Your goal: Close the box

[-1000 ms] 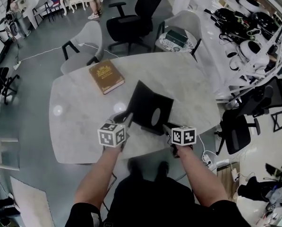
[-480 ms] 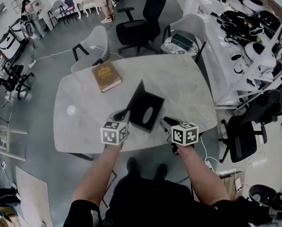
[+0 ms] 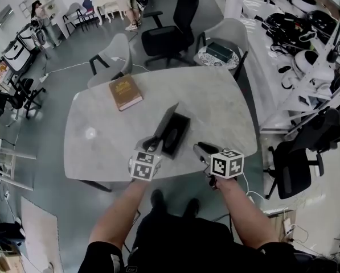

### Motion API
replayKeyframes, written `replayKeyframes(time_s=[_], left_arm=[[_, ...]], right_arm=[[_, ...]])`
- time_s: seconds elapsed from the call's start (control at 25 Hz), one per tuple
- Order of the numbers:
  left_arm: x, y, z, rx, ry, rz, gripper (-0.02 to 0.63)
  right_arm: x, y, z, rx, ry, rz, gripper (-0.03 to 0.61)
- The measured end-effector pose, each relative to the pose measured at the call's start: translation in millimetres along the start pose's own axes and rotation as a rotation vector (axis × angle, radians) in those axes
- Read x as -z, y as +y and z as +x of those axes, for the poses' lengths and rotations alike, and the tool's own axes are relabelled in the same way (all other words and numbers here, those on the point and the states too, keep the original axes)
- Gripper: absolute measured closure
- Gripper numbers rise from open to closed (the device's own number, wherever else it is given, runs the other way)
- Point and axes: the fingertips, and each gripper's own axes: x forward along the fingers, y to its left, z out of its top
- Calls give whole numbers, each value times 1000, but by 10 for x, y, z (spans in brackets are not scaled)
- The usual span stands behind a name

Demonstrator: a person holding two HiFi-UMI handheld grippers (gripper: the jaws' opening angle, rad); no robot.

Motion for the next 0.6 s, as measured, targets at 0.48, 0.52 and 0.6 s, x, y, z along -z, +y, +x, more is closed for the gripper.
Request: replayKeyframes(time_s=[0.48,0.52,0.6], left_arm=[[177,-366,269,48,57,-63,446],[202,-387,292,48,63,-58,443],[236,-409,331,39,73,-34,437]], right_arm=[[23,-170,-88,-13,-22,44,486],[22,-176,-91,-14,-24,46,486],[13,-183,-105,-15,-26,48,486]])
